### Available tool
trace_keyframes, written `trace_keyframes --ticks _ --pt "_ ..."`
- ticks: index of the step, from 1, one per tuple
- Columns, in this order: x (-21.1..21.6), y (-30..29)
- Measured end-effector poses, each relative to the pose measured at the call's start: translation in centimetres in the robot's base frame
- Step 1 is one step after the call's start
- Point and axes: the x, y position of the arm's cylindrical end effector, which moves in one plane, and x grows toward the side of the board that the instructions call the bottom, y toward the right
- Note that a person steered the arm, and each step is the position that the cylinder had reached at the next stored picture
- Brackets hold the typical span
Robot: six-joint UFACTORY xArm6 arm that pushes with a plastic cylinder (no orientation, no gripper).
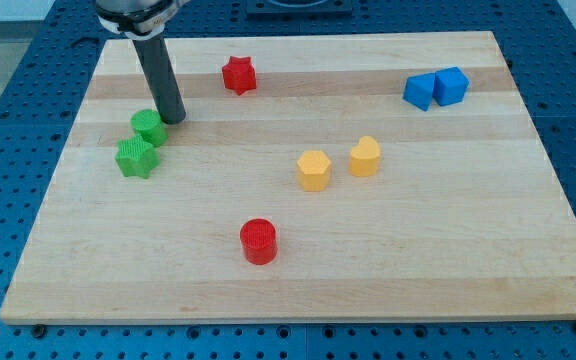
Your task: Push the red star slightly down
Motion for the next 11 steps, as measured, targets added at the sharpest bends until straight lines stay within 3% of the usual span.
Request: trace_keyframes --ticks 3,5,7,8,11 --pt "0.3 -2.2" --pt "-16.6 -1.3" --pt "-16.6 2.8" --pt "-15.2 7.7" --pt "-11.7 9.1"
